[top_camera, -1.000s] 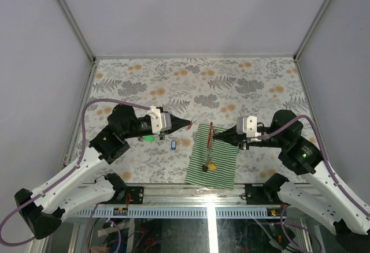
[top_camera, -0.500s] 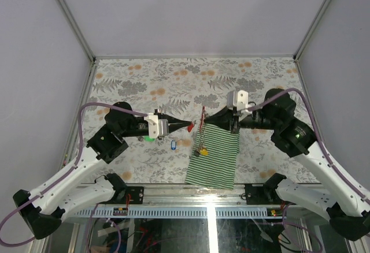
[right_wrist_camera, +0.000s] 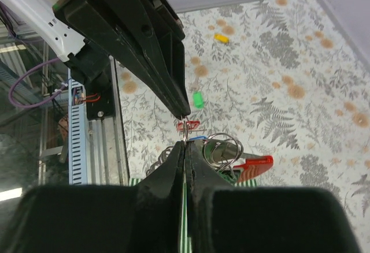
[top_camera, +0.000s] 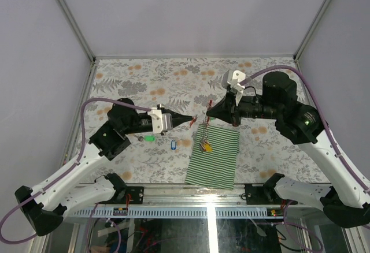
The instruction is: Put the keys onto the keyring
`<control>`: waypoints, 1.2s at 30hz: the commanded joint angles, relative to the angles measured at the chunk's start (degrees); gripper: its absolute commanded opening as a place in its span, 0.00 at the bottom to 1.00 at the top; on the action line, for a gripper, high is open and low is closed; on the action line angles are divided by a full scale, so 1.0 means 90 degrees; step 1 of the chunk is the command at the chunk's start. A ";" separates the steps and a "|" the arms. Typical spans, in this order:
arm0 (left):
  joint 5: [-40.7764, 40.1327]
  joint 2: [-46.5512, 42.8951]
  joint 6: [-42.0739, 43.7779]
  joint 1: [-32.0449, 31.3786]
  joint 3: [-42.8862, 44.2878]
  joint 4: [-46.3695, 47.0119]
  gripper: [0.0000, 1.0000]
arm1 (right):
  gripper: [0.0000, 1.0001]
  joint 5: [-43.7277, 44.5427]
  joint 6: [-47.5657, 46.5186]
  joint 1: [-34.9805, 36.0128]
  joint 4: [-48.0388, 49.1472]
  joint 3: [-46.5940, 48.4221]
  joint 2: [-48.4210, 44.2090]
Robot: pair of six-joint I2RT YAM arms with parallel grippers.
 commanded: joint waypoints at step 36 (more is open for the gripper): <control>0.1256 0.0010 -0.0230 -0.0031 0.0730 0.0458 0.00 | 0.00 -0.1465 0.0823 0.0099 0.1865 -0.0935 -0.0447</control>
